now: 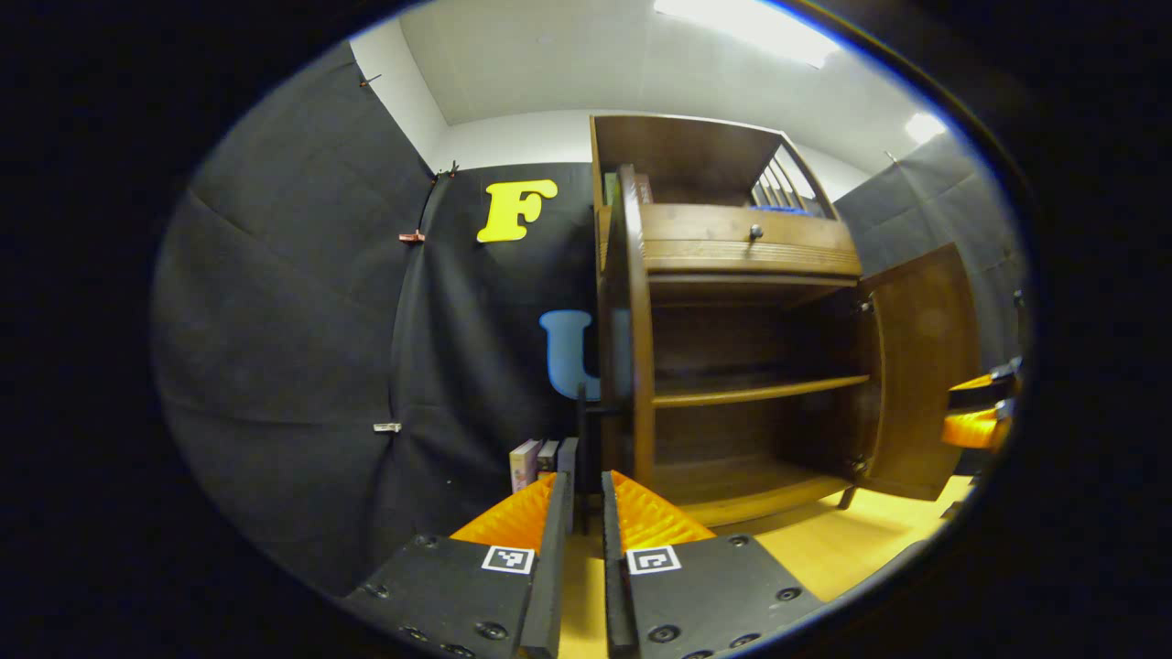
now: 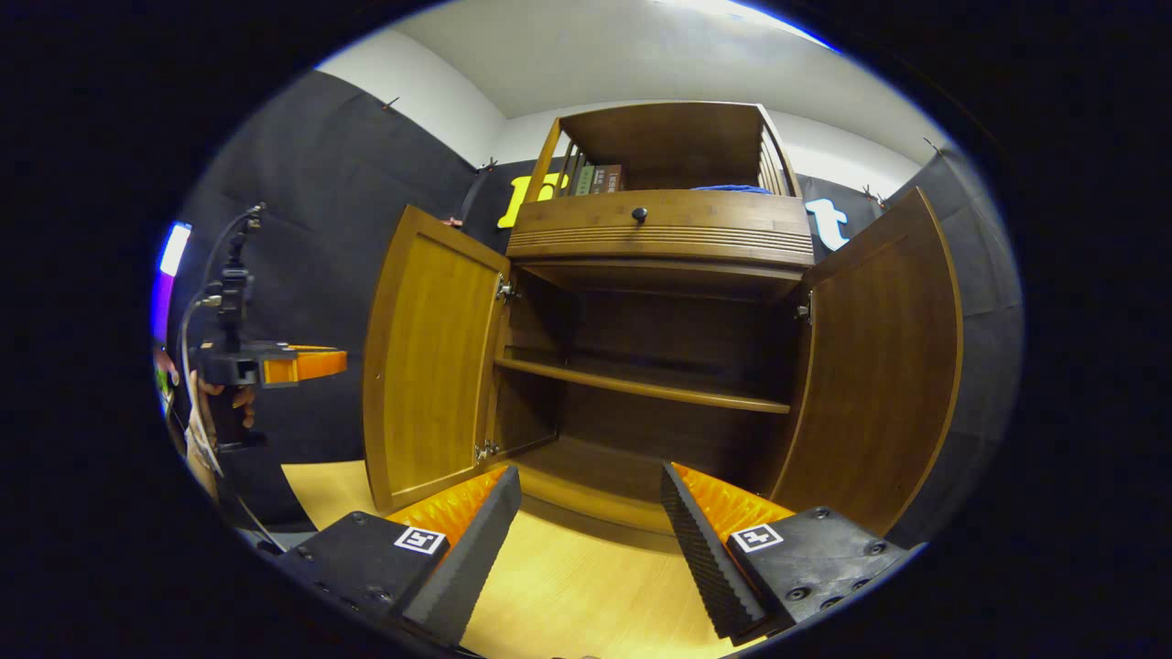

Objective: Open the right door of the double-door shoe cabinet with the right hand, and open the left door with the left hand.

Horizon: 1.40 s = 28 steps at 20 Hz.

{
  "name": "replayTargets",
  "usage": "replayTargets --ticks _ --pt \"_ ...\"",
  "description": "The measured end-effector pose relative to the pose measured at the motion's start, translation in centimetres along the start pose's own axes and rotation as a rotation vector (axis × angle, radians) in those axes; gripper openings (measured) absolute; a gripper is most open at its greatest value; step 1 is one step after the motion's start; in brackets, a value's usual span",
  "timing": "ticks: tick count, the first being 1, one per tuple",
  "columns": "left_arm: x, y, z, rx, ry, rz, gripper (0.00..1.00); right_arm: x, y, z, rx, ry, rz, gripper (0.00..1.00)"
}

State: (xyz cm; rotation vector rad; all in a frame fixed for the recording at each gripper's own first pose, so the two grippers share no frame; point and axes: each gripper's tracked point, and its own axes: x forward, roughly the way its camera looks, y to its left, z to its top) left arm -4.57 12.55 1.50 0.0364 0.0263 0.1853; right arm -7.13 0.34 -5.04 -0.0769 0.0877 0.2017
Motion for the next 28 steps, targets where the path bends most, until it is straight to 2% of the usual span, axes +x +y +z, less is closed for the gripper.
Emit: replayTargets --ticks 1,4,5,7,8,9,10,12,13,14,15,17,19,21,25,27,28 --pt "-0.2 -1.1 0.9 0.0 0.002 -0.021 0.28 0.6 -0.5 0.6 0.01 -0.006 -0.031 0.97" --pt "0.6 -4.2 3.0 0.036 -0.019 -0.052 0.63 1.8 -2.1 2.5 0.004 -0.023 -0.145 0.97" --pt "1.2 -5.6 3.2 0.048 -0.019 -0.07 0.69 2.0 -2.4 2.8 -0.012 -0.02 -0.175 0.97" --pt "2.4 -8.8 4.0 0.063 -0.036 -0.118 0.82 2.3 -2.1 3.8 -0.052 -0.029 -0.198 0.97" --pt "3.2 -10.0 4.3 0.059 -0.042 -0.128 0.84 2.5 -1.8 4.2 -0.066 -0.037 -0.199 0.97" --pt "3.7 -11.0 4.2 0.054 -0.042 -0.136 0.92 2.8 -1.5 4.4 -0.069 -0.043 -0.19 0.95" --pt "4.5 -11.9 4.0 0.047 -0.032 -0.136 0.96 3.2 -0.9 4.5 -0.063 -0.043 -0.17 0.97" --pt "5.8 -12.4 3.6 0.034 -0.019 -0.104 0.96 3.9 0.2 4.1 -0.041 -0.025 -0.128 0.97" --pt "6.3 -12.6 3.7 0.026 -0.024 -0.091 0.99 4.1 0.3 4.0 -0.034 -0.019 -0.118 0.96" --pt "6.7 -13.0 3.5 0.022 -0.019 -0.091 0.96 4.4 0.4 3.9 -0.033 -0.015 -0.114 0.95" --pt "7.0 -13.5 3.1 0.021 -0.015 -0.098 0.99 4.6 0.5 3.8 -0.033 -0.014 -0.112 0.97" --pt "7.2 -14.0 2.7 0.022 -0.006 -0.117 0.93 5.0 0.5 3.8 -0.036 -0.017 -0.108 0.99" --pt "7.3 -14.0 2.8 0.014 -0.01 -0.122 0.93 5.2 0.4 3.9 -0.033 -0.023 -0.108 0.99" --pt "7.2 -13.8 2.9 -0.008 -0.022 -0.12 0.99 5.4 0.3 4.0 -0.027 -0.028 -0.11 0.99" --pt "7.3 -13.6 3.1 -0.017 -0.026 -0.121 0.99 5.8 -0.1 4.2 -0.021 -0.037 -0.12 0.95" --pt "7.4 -13.8 3.1 -0.013 -0.025 -0.128 0.93 6.0 0.0 4.2 -0.018 -0.042 -0.119 0.96" --pt "7.4 -14.0 3.1 -0.01 -0.024 -0.133 0.93 6.1 0.1 4.3 -0.017 -0.042 -0.117 0.95"
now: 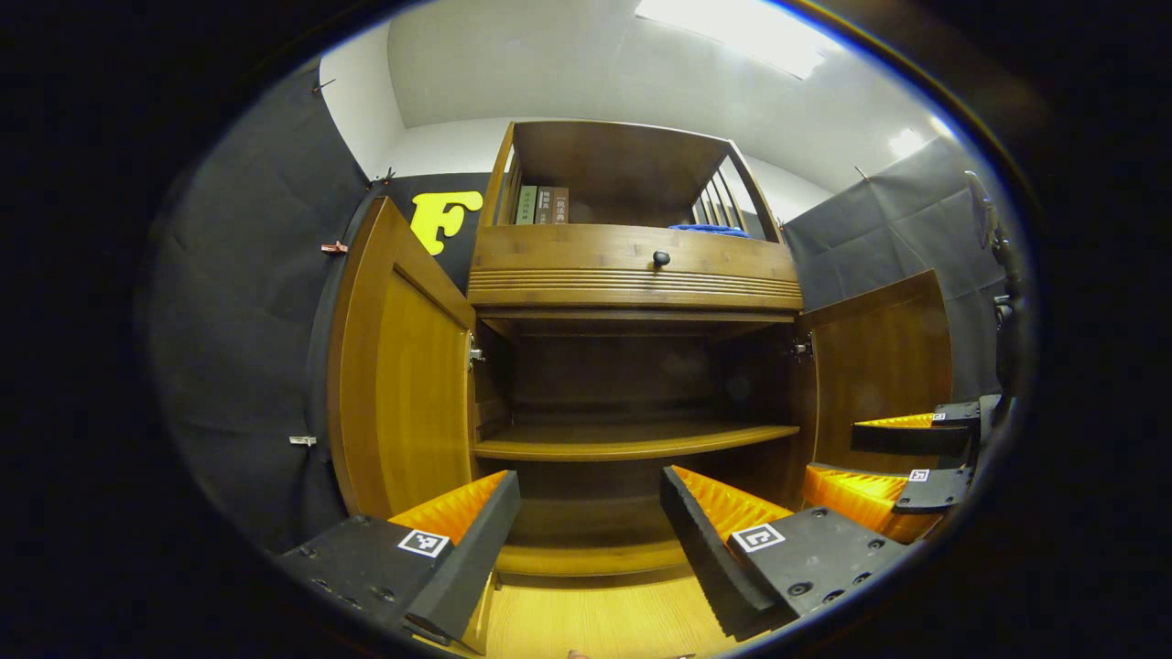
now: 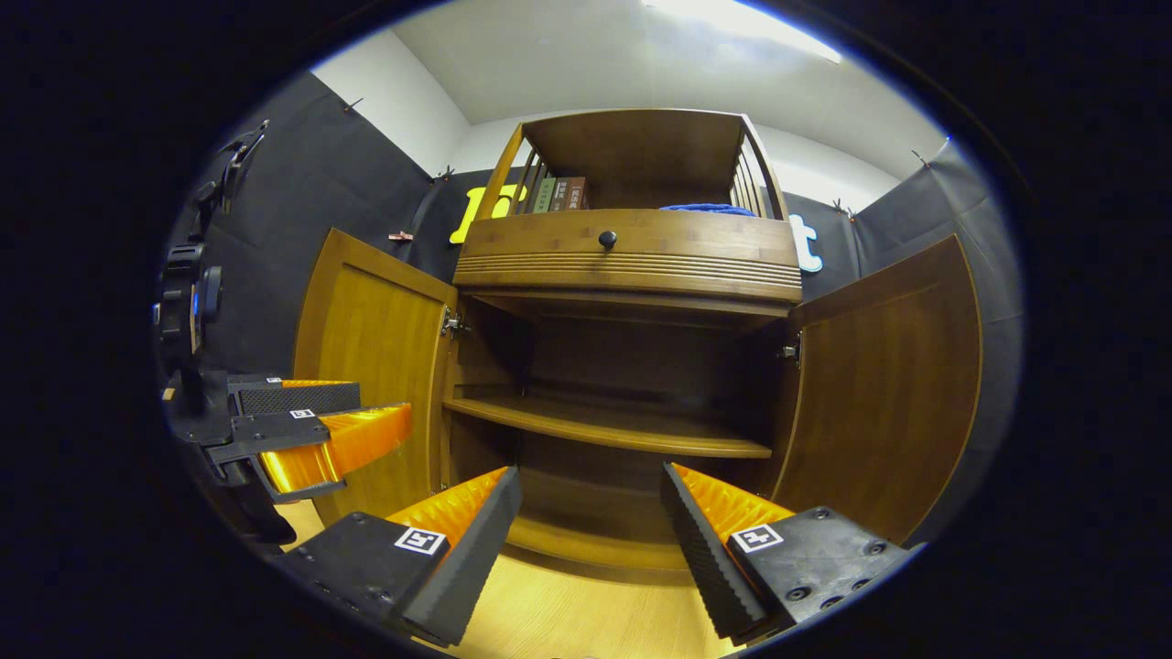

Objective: Open the right door of the double-door shoe cabinet with the right hand, and open the left door with the left hand.

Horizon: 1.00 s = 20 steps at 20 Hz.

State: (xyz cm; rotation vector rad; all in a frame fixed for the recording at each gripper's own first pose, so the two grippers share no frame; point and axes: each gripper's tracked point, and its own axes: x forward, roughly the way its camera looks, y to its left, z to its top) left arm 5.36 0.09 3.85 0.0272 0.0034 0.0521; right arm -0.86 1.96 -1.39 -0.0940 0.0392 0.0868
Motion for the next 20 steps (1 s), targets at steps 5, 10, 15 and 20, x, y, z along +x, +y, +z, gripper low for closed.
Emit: replayTargets --ticks 5,10,15,20 --pt "0.26 -0.77 -0.29 0.003 -0.006 -0.032 0.96 0.31 -0.05 0.02 -0.007 -0.005 0.001 0.96" --pt "0.26 -0.36 -0.32 0.004 -0.005 -0.027 0.96 0.41 0.17 -0.13 -0.015 0.001 0.006 0.96" --pt "0.09 -0.24 -0.18 0.012 -0.011 -0.025 0.99 0.42 0.09 0.01 -0.018 -0.005 0.003 0.97" --pt "-0.22 -0.4 -0.37 0.015 -0.009 -0.035 0.96 0.43 0.09 -0.19 -0.022 0.002 0.001 0.95"
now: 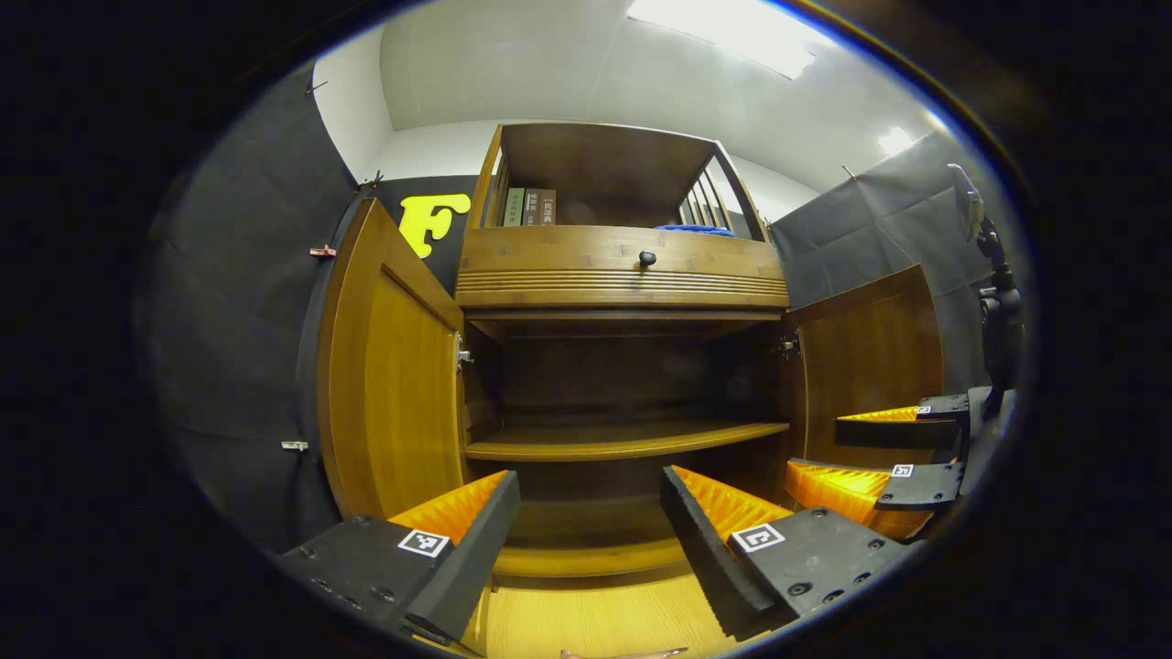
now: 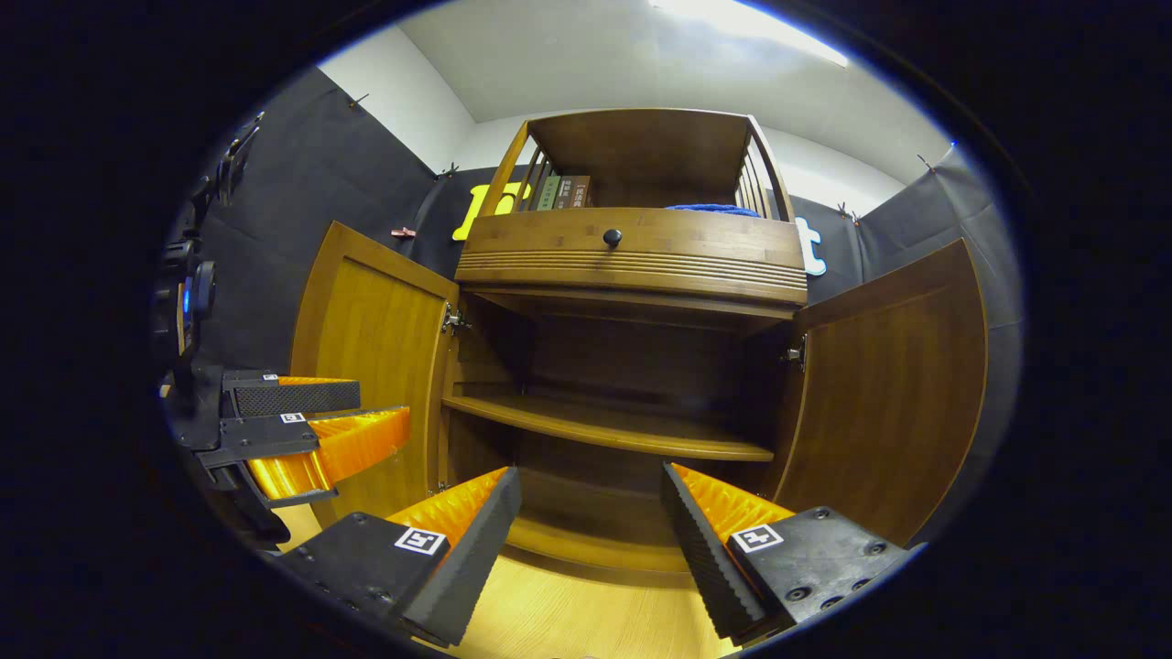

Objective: Open the right door of the double-door shoe cabinet with the right hand, and open the left door with the left hand.

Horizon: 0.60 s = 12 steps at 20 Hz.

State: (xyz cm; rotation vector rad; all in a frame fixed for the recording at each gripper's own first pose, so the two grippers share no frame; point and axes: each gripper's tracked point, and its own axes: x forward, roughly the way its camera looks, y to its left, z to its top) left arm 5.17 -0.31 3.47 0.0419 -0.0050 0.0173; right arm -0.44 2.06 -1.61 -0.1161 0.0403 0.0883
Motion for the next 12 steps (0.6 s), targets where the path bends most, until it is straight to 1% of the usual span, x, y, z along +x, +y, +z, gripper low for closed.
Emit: replayTargets --ticks 1,2,3,4,6,7,10,11,12 --pt "-0.02 -0.12 -0.08 0.001 0.0 -0.004 0.96 0.03 0.06 0.04 0.0 0.0 0.001 0.97" --pt "-0.05 -0.18 -0.02 0.002 -0.002 -0.007 0.96 -0.04 0.1 0.11 -0.001 -0.004 0.003 0.97" --pt "-0.16 -0.19 0.06 0.004 -0.004 -0.007 0.93 -0.07 0.16 0.17 -0.002 -0.006 0.003 0.97" --pt "-0.25 -0.21 0.18 0.006 -0.006 -0.006 0.96 -0.11 0.11 0.19 -0.003 -0.01 0.005 0.95" --pt "-0.19 -0.34 0.38 0.005 -0.016 -0.005 0.96 -0.06 0.31 0.16 -0.001 -0.011 0.014 0.97" --pt "-0.2 -0.44 0.46 0.003 -0.019 -0.007 0.93 0.09 0.3 0.08 0.0 -0.009 0.017 0.97" --pt "-0.26 -0.96 0.52 0.016 -0.016 -0.018 0.99 0.39 0.2 0.08 0.006 -0.008 0.022 0.97" --pt "-0.28 -1.01 0.49 0.024 -0.015 -0.018 0.96 0.59 0.24 0.09 0.009 -0.009 0.025 0.97" --pt "-0.29 -1.0 0.57 0.032 -0.014 -0.016 0.99 0.77 0.34 0.15 0.012 -0.009 0.026 0.99"
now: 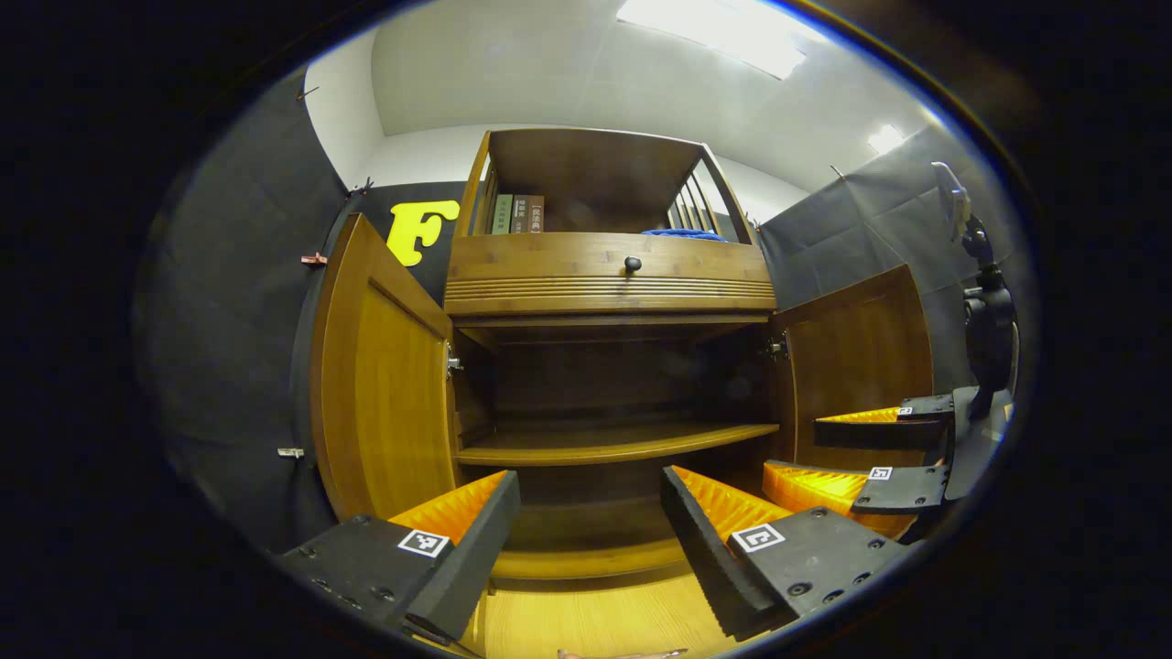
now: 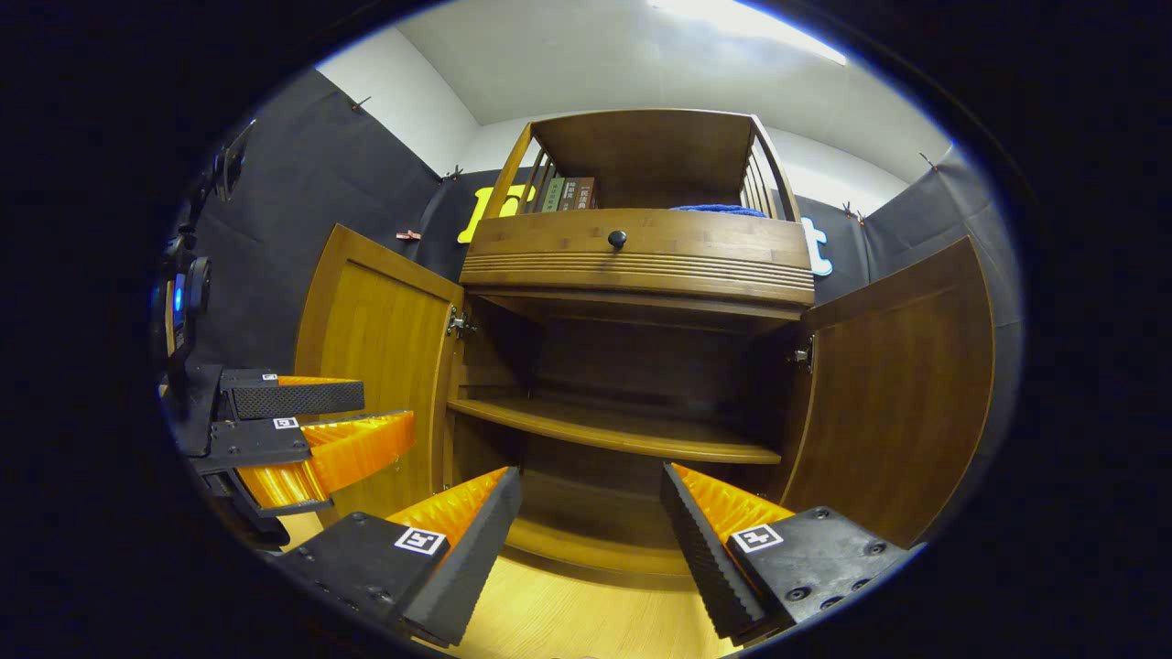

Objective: Open the right door of the double-door shoe cabinet with the right hand, and open the left door with the left hand.

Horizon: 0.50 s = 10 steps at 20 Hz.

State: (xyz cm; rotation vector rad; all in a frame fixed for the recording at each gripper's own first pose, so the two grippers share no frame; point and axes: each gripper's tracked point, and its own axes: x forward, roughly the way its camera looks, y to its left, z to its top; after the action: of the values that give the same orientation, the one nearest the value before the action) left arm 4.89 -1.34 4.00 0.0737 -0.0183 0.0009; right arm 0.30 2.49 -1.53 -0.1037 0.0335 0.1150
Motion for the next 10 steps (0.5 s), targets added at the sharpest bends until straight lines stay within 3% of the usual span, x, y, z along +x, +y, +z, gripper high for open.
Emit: replayTargets --ticks 1,3,6,8,10 --pt "-0.01 -0.03 -0.06 0.005 -0.001 -0.001 0.96 -0.03 0.06 -0.02 0.001 0.001 0.002 0.97" --pt "-0.02 -0.22 0.06 0.002 -0.005 -0.005 0.99 0.04 0.22 0.05 -0.003 0.0 0.004 0.96" --pt "-0.16 -0.57 0.34 -0.003 -0.009 -0.014 0.92 -0.06 0.43 0.09 -0.006 -0.004 0.007 0.97" --pt "-0.29 -0.52 0.43 0.0 -0.01 -0.009 0.99 -0.09 0.51 -0.17 -0.006 0.002 0.012 0.97" --pt "-0.36 -0.54 0.37 -0.002 -0.01 -0.01 0.99 0.0 0.49 -0.29 -0.007 0.007 0.012 0.97"
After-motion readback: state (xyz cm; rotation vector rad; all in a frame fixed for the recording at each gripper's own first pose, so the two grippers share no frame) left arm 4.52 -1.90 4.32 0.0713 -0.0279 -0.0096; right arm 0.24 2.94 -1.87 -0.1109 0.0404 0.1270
